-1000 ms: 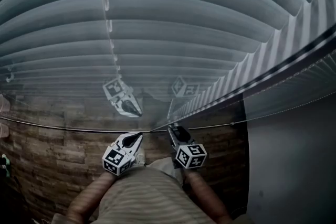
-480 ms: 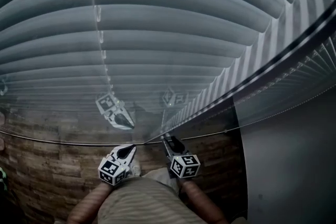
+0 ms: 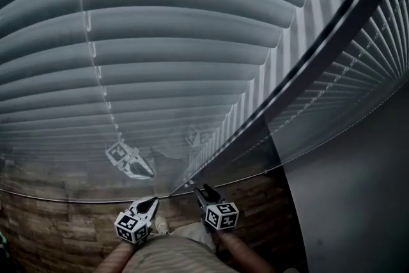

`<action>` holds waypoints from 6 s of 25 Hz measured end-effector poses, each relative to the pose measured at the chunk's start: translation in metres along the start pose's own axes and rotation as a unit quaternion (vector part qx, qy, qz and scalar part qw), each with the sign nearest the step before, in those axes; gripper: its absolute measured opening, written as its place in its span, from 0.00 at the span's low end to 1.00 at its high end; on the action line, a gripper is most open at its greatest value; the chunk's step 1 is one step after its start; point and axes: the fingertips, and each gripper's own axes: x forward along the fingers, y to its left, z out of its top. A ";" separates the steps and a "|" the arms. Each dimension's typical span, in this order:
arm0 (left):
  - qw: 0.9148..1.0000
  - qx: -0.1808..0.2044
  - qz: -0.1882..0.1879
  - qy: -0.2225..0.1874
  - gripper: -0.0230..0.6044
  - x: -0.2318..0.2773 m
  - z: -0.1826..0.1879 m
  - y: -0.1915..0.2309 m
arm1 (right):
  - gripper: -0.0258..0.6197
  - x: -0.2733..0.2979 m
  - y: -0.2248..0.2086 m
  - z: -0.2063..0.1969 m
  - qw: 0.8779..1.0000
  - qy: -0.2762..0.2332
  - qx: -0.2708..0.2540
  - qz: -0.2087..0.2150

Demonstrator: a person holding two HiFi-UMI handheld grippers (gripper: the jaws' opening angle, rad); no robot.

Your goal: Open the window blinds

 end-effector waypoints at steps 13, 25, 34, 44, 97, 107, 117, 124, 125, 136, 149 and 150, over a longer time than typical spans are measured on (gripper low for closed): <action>1.000 -0.003 -0.002 0.006 0.06 -0.001 -0.025 0.016 | 0.31 0.010 -0.018 -0.032 0.999 0.005 0.033 -0.003; 1.000 0.010 -0.008 0.004 0.06 0.004 0.003 0.002 | 0.31 0.025 0.027 -0.017 1.000 0.003 0.014 0.028; 1.000 0.006 0.009 0.009 0.06 -0.004 0.001 0.007 | 0.25 0.040 0.026 -0.019 0.999 -0.005 0.030 0.014; 1.000 0.016 0.008 0.018 0.06 0.000 -0.002 0.009 | 0.24 0.043 0.034 -0.015 0.962 0.042 -0.243 -0.119; 0.999 0.022 0.007 0.035 0.06 0.019 -0.077 0.026 | 0.24 0.067 0.015 -0.081 0.999 0.013 -0.051 0.002; 0.999 0.020 0.006 0.038 0.06 0.020 -0.077 0.027 | 0.24 0.060 0.014 -0.077 1.000 -0.006 -0.030 0.000; 0.999 0.017 -0.002 0.040 0.06 0.032 -0.097 0.046 | 0.24 0.070 0.012 -0.106 1.000 0.004 -0.022 0.012; 0.999 0.020 -0.004 0.042 0.06 0.035 -0.091 0.050 | 0.24 0.067 0.001 -0.093 1.000 -0.011 -0.021 0.000; 0.999 0.020 -0.003 0.042 0.06 0.035 -0.091 0.051 | 0.24 0.067 -0.001 -0.092 1.000 -0.013 -0.018 -0.003; 0.999 0.021 0.005 0.042 0.05 0.038 -0.084 0.049 | 0.24 0.059 -0.018 -0.089 0.999 -0.024 0.032 -0.008; 0.999 0.027 0.008 0.041 0.05 0.042 -0.082 0.041 | 0.22 0.046 -0.050 -0.098 0.997 -0.019 0.068 -0.020; 0.999 0.027 0.009 0.040 0.05 0.042 -0.081 0.041 | 0.22 0.046 -0.054 -0.098 0.997 -0.020 0.071 -0.024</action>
